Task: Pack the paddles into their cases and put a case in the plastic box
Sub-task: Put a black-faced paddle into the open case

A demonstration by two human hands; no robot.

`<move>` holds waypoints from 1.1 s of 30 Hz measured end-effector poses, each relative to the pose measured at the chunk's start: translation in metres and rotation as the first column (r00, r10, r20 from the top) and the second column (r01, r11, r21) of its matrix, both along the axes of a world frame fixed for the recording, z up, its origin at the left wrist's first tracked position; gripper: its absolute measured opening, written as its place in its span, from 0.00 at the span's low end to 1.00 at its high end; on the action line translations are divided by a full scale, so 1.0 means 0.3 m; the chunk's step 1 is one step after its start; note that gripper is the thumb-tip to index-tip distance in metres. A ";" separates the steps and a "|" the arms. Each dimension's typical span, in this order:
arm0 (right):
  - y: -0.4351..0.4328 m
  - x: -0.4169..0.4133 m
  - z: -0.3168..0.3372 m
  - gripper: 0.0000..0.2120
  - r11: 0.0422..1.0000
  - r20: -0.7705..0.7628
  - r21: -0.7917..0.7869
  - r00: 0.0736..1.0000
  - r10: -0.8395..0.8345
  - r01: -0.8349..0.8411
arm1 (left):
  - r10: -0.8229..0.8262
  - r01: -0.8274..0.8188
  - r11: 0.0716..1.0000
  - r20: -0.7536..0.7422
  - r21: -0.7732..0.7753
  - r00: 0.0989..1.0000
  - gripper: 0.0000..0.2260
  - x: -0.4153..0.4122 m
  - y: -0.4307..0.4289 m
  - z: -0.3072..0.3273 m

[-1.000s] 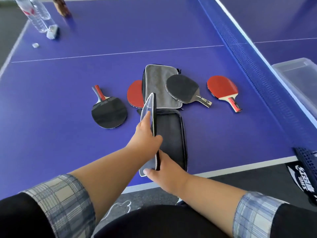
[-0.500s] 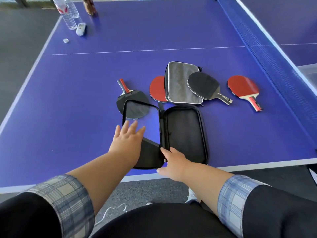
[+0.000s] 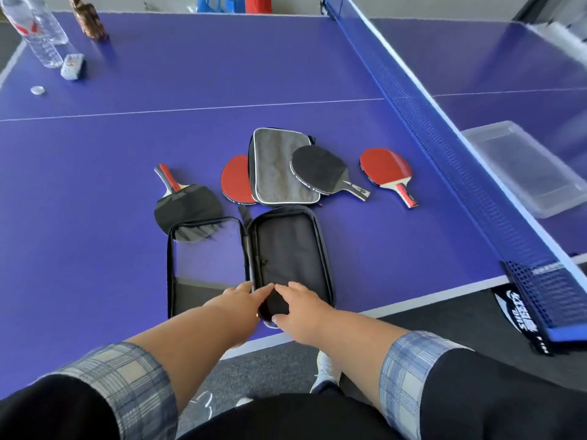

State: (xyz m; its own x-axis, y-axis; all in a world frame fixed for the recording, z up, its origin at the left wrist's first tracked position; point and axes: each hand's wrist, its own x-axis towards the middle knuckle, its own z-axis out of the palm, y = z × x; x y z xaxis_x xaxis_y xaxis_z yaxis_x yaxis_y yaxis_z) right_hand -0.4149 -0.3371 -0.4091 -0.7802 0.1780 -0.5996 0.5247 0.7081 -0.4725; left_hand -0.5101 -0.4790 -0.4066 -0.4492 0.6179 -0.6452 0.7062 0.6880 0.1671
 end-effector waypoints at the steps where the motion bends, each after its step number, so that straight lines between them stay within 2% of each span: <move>1: 0.036 0.004 0.020 0.32 1.000 -0.012 0.007 1.000 -0.026 0.026 | -0.003 0.003 1.000 -0.006 0.027 1.000 0.34 -0.003 0.033 0.016; 7: 0.276 0.043 0.090 0.34 0.981 -0.085 0.040 0.979 -0.187 0.191 | 0.003 -0.001 0.990 -0.018 0.138 1.000 0.34 -0.010 0.256 0.076; 14: 0.578 0.047 0.046 0.31 0.958 -0.060 0.005 0.957 -0.285 0.286 | 0.099 -0.098 0.988 -0.002 0.121 0.995 0.36 -0.077 0.501 0.074; 20: 0.862 -0.105 0.020 0.29 0.955 -0.111 0.027 0.951 -0.290 0.295 | 0.280 -0.278 0.948 0.009 0.153 0.960 0.34 -0.149 0.725 0.050; 26: 1.017 -0.292 -0.036 0.28 0.972 -0.179 0.086 0.964 -0.199 0.216 | 0.249 -0.242 0.964 -0.054 0.112 0.967 0.32 -0.145 0.822 0.009; 30: 1.048 -0.399 -0.068 0.21 0.967 -0.216 0.176 0.966 -0.145 0.185 | 0.313 -0.311 0.948 -0.028 0.071 0.949 0.32 -0.136 0.833 -0.011; 33: 1.067 -0.457 -0.085 0.27 0.970 -0.145 0.212 0.985 -0.091 0.121 | 0.377 -0.375 0.924 -0.005 0.080 0.926 0.31 -0.144 0.846 -0.018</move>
